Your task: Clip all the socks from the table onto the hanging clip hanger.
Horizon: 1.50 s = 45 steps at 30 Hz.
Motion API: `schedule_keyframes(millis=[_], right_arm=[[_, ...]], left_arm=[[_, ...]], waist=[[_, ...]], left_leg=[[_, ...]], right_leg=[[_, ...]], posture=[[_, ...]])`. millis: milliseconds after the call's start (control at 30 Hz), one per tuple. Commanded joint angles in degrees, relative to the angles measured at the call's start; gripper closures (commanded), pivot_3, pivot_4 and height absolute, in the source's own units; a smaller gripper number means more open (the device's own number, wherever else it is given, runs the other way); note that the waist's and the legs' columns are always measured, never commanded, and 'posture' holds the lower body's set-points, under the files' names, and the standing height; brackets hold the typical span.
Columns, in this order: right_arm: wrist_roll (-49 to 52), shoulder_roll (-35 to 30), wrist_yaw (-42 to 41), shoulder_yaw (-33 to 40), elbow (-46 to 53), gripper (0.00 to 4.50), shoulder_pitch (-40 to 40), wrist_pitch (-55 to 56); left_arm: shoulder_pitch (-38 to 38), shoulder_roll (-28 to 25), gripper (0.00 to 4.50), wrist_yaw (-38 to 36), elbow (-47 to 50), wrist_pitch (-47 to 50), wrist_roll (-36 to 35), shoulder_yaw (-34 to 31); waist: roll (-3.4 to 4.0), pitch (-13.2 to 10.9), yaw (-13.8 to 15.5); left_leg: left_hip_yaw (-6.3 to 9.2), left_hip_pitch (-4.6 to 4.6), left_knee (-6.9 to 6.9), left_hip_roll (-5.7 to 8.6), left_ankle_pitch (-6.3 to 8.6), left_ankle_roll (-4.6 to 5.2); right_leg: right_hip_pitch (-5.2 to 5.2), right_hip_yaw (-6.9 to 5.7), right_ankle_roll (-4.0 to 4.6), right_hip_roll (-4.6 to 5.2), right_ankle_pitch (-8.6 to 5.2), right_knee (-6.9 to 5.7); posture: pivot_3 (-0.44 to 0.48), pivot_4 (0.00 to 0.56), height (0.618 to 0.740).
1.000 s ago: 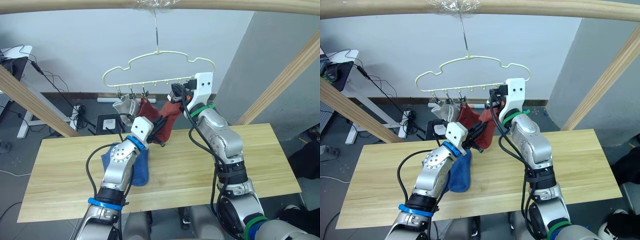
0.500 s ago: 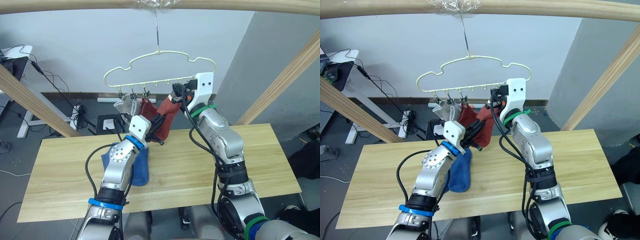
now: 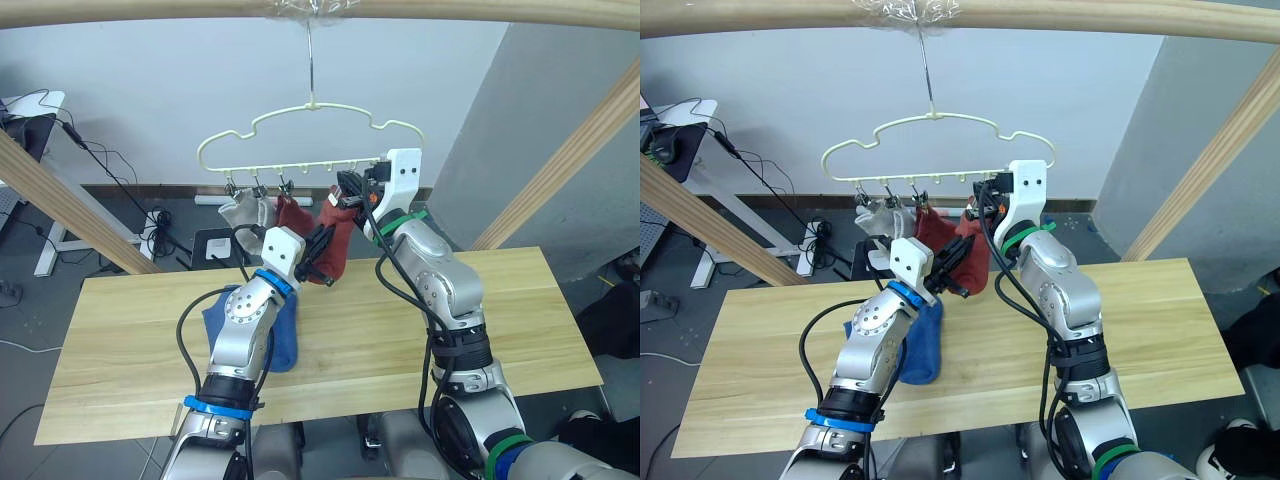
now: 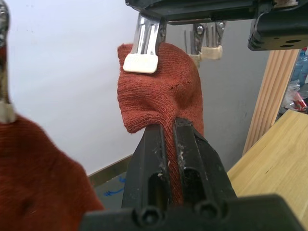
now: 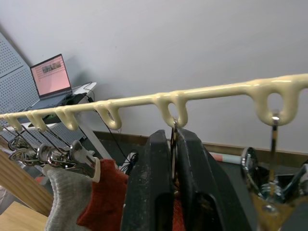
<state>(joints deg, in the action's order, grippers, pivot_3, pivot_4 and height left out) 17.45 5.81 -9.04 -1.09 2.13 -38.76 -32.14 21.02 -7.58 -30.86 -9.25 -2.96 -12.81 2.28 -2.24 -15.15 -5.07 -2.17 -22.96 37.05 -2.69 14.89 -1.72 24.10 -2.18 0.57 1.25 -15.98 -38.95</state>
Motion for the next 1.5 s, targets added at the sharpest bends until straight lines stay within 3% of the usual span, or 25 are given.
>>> schedule_keyframes(millis=[33,133,433,733,833,967,1500], right_arm=[[1.32,0.22,0.26,0.59,3.63,2.9,0.37,-0.46],[1.04,-1.34,0.1,-0.47,6.8,1.79,1.53,-2.71],[-1.88,-8.91,-0.68,-5.66,19.57,1.74,7.37,-8.12],[-6.96,-10.73,3.59,-5.0,23.97,1.74,9.6,-5.3],[-7.56,-10.34,3.98,-4.52,22.04,1.74,9.14,-4.07],[-7.4,-9.13,4.39,-3.4,19.33,2.68,8.41,-3.48],[-9.25,-8.69,5.08,-1.49,8.53,2.68,4.32,1.41]], left_arm=[[0.78,0.18,4.5,-0.26,2.29,-0.19,-0.5,0.23],[0.94,-0.1,4.5,-0.48,2.61,1.02,-1.06,-0.03],[-0.24,-5.49,1.93,-6.1,9.69,10.34,-6.03,-0.44],[-0.22,-14.75,1.93,-13.05,19.08,19.42,-11.78,-1.78],[1.24,-15.3,1.93,-12.65,19.55,20.8,-12.31,-2.3],[2.07,-15.0,1.89,-12.19,18.98,20.73,-11.71,-2.1],[1.25,-14.94,1.89,-13.61,17.09,18.36,-10.64,-1.45]], waist=[[0.0,0.0,0.0],[0.0,0.0,0.04],[0.0,0.0,-0.09],[0.01,-0.01,0.01],[0.01,-0.01,0.08],[0.01,-0.01,0.07],[0.01,-0.01,0.09]], left_leg=[[0.0,0.0,0.0,0.0,0.0,0.0],[0.01,0.0,-0.01,0.0,0.0,0.0],[0.01,-0.02,-0.01,0.0,0.0,-0.01],[0.01,0.02,0.01,0.0,-0.01,-0.03],[0.01,0.01,0.0,0.01,-0.02,-0.03],[0.0,0.0,0.0,0.01,-0.02,-0.03],[-0.01,0.0,0.0,0.0,-0.01,-0.03]], right_leg=[[0.0,0.0,0.0,0.0,0.0,0.0],[0.0,-0.01,0.0,0.0,0.0,0.0],[0.02,-0.01,-0.02,-0.02,-0.01,0.02],[0.02,0.03,-0.04,-0.04,-0.02,0.0],[0.02,0.03,-0.05,-0.04,-0.03,0.01],[0.02,0.04,-0.04,-0.04,-0.02,0.03],[0.03,0.04,-0.03,-0.04,-0.01,0.01]], posture=[[-0.185,0.267,0.74],[-0.186,0.267,0.74],[-0.193,0.271,0.74],[-0.187,0.273,0.74],[-0.178,0.269,0.74],[-0.174,0.266,0.74],[-0.171,0.25,0.74]])
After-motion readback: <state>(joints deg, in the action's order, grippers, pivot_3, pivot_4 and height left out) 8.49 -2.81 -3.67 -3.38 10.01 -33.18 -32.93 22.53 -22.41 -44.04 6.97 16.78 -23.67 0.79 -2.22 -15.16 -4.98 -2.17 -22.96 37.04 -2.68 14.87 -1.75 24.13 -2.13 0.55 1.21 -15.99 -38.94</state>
